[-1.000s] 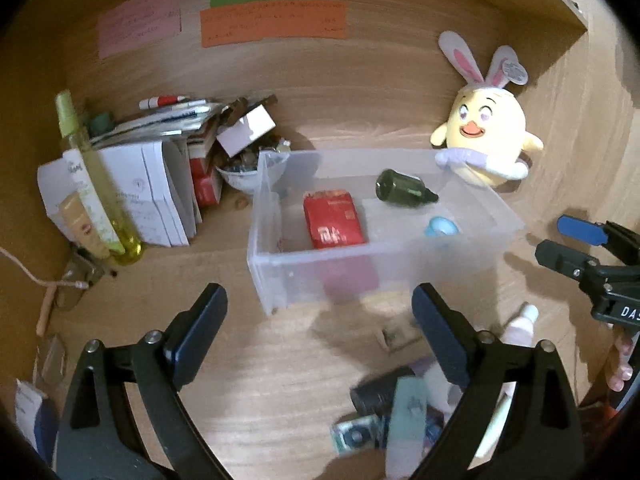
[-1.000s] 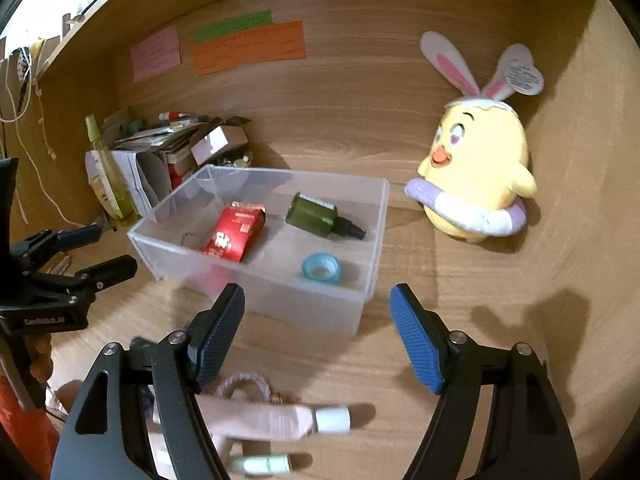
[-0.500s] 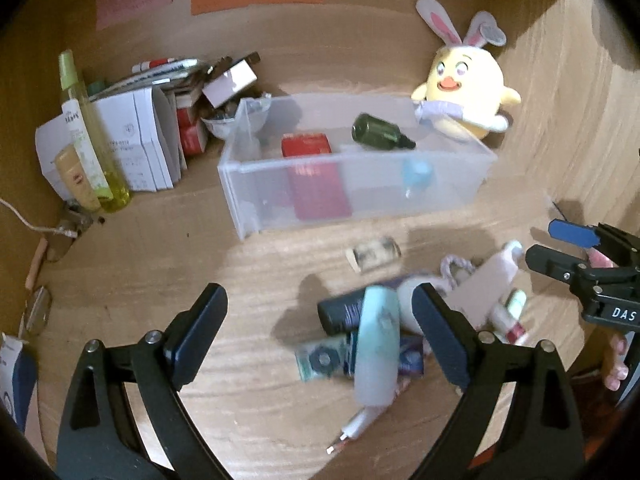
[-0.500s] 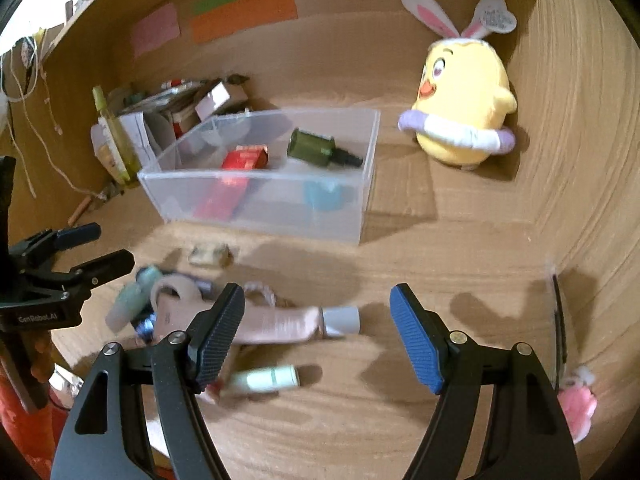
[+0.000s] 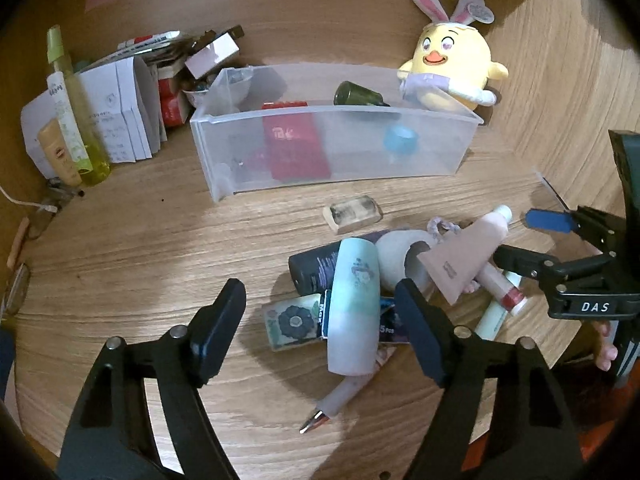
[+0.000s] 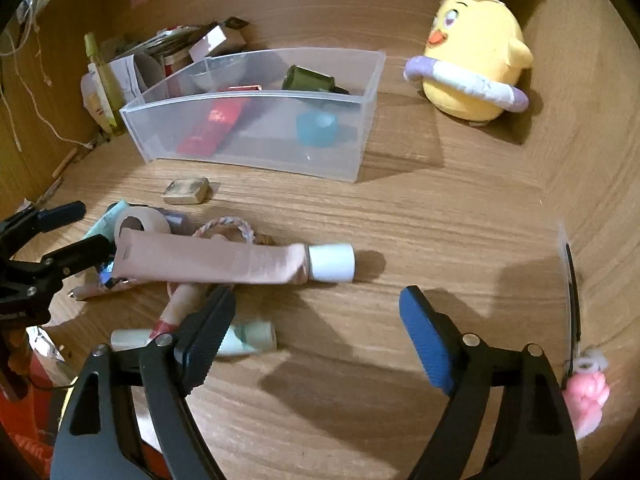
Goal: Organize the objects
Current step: 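Withdraw both grippers from the bin toward the pile of tubes, then grasp the mint-green tube with left gripper while right gripper moves to the pink tube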
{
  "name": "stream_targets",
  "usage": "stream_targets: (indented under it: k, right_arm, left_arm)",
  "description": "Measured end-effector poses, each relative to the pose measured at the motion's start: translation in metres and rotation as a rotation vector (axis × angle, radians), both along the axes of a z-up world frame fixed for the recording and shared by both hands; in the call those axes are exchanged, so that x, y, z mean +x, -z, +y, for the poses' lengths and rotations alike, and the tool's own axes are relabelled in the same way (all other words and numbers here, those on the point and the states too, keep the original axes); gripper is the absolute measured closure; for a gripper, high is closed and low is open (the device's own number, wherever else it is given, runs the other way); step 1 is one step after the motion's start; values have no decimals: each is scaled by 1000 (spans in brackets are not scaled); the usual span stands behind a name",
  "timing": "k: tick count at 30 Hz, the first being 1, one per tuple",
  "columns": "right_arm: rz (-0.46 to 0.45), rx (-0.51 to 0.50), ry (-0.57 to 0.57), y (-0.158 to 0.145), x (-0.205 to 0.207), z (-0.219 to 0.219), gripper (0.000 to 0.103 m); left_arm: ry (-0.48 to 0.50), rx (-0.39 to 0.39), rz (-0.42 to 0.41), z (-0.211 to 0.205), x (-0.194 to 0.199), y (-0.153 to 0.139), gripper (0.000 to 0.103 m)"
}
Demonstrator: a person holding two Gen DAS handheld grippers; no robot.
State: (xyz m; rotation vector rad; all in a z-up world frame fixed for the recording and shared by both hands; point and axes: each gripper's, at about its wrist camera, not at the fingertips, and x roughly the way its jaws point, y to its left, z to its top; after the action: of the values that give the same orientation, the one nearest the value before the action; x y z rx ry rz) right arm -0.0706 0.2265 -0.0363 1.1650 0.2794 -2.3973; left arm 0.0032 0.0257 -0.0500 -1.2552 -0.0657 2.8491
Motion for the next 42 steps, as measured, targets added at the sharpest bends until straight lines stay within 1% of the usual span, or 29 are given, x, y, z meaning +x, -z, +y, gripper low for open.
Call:
stream_targets:
  k: [3,6,8,10,15,16,17,20,21,22,23,24,26,27,29,32,33,34,37,39,40,41,42]
  right_arm:
    - [4,17,-30,0,-4,-6,21]
    - [3,37,-51,1,-8,-11,21]
    - [4,48,-71,1,-10,-15,21]
    - [16,51,-86,0,-11,-19,21]
    - [35,57,-108,-3,-17,-27,22]
    - [38,57,-116,-3,-18,-28,25]
    - [42,61,-123,-4,-19,-30,28]
    - [52,80,-137,-4,-24,-36,33]
    - [49,83,-140,-3,-25,-38,33]
    - [51,86,-144,-3,-26,-39,36]
    - [55,91,-145,-4,-28,-41,41]
    - [51,91,-148,-4,-30,-42,44]
    - [32,80,-156,-4,-34,-44,59]
    - [21,74,-156,-3,-37,-44,62]
    - [7,66,-153,-2,-40,-44,74]
    - [-13,43,-150,-3,-43,-42,83]
    - [-17,37,-148,-4,-42,-41,83]
    - [-25,30,-148,-4,-41,-39,83]
    - [-69,1,-128,-8,-42,-32,82]
    - [-95,-36,-104,-11,-43,-24,76]
    - [-101,-54,-90,-13,-43,-21,67]
    - [-101,-83,-62,-16,-44,-15,61]
    - [-100,-101,-46,-18,-44,-12,60]
  left_arm:
    - [5,2,-6,0,-3,3,33]
    - [8,7,-2,0,-5,3,36]
    - [11,8,0,0,-7,3,41]
    - [15,11,1,0,-10,4,47]
    - [31,10,-3,2,-14,6,58]
    - [33,10,-3,2,-15,6,62]
    - [34,10,-3,2,-15,6,63]
    - [32,6,1,2,-16,6,68]
    - [31,7,1,1,-16,6,73]
    - [30,9,0,0,-16,6,78]
    - [29,11,-1,-1,-16,5,79]
    - [26,16,1,-2,-16,5,79]
    - [21,24,6,-5,-16,3,79]
    - [15,24,10,-7,-16,2,79]
    - [5,29,19,-11,-15,-1,80]
    - [-9,39,33,-17,-13,-5,80]
    - [-12,41,37,-19,-13,-7,83]
    - [-13,44,40,-21,-12,-8,89]
    - [-18,49,49,-24,-12,-12,89]
    - [-18,48,56,-24,-12,-14,89]
    - [-14,48,60,-24,-12,-14,89]
    - [-12,48,64,-24,-12,-15,89]
    - [-10,48,67,-24,-12,-16,89]
